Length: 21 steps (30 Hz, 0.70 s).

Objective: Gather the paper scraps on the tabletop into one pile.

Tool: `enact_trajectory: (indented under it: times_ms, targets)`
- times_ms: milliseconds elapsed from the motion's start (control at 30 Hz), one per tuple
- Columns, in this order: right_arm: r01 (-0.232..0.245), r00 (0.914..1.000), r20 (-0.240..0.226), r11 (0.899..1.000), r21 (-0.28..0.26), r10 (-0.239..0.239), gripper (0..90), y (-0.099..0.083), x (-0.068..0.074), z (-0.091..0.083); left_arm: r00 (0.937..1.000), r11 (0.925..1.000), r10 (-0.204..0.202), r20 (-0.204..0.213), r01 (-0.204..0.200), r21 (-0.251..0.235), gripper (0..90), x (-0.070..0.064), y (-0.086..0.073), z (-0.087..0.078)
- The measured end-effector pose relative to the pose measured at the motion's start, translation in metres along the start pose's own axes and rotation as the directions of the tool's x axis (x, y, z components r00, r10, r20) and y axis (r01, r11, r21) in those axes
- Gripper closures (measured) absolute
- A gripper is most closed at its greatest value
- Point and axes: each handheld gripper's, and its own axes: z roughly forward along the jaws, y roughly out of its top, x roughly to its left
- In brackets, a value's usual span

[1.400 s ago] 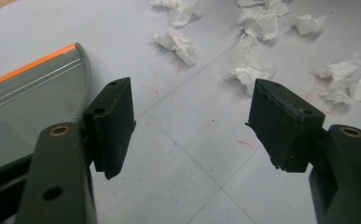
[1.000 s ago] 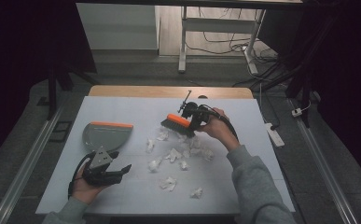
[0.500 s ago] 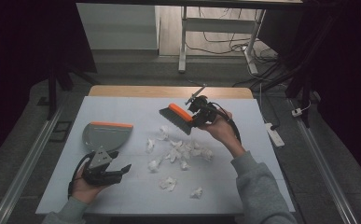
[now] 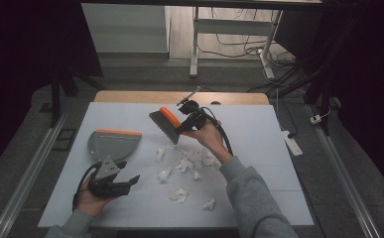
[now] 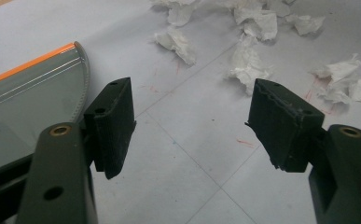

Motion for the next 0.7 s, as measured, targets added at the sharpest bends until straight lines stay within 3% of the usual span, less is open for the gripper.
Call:
enact_trajectory:
  times_ms: [133, 200, 267, 367, 433, 467, 567, 633, 700]
  targets:
    - [-0.025, 0.9997, -0.006, 0.999, 0.032, 0.026, 70.1, 0.008, 0.0, 0.018, 1.0, 1.0, -0.001, 0.0, 0.001, -0.001, 32.6, 0.0, 0.0, -0.001]
    - [-0.016, 0.9997, 0.019, 0.998, 0.061, 0.015, 70.2, 0.008, -0.004, 0.021, 1.0, 1.0, -0.002, 0.002, 0.002, -0.004, 32.6, 0.001, -0.001, -0.001]
    - [-0.043, 0.9989, 0.02, 0.996, 0.074, 0.041, 70.1, 0.007, -0.01, 0.021, 1.0, 1.0, -0.002, 0.002, 0.002, -0.005, 32.7, 0.001, -0.001, -0.001]
    - [-0.092, 0.9956, 0.03, 0.985, 0.146, 0.088, 70.1, 0.001, -0.022, 0.021, 1.0, 1.0, -0.001, 0.003, 0.001, -0.006, 32.8, 0.001, -0.001, -0.002]
    - [-0.135, 0.9903, -0.009, 0.977, 0.168, 0.138, 70.2, -0.006, -0.03, 0.016, 1.0, 1.0, 0.001, 0.002, -0.001, -0.008, 32.8, 0.001, -0.001, -0.003]
    - [-0.137, 0.99, -0.01, 0.973, 0.184, 0.141, 70.1, -0.009, -0.03, 0.013, 1.0, 1.0, 0.001, 0.001, -0.001, -0.01, 32.8, 0.001, -0.001, -0.003]
    - [-0.086, 0.9961, -0.002, 0.968, 0.234, 0.088, 70.1, -0.017, -0.023, 0.0, 1.0, 1.0, 0.004, 0.003, -0.004, -0.008, 32.9, 0.001, -0.001, -0.003]
    - [-0.051, 0.9983, -0.014, 0.977, 0.208, 0.056, 70.1, -0.019, -0.018, -0.013, 1.0, 0.9999, 0.005, 0.005, -0.005, -0.01, 32.9, 0.0, 0.0, -0.002]
    - [-0.038, 0.9987, -0.027, 0.99, 0.139, 0.042, 70.1, -0.016, -0.015, -0.028, 0.9999, 0.9999, 0.01, 0.003, -0.01, -0.011, 32.9, -0.001, 0.0, -0.002]
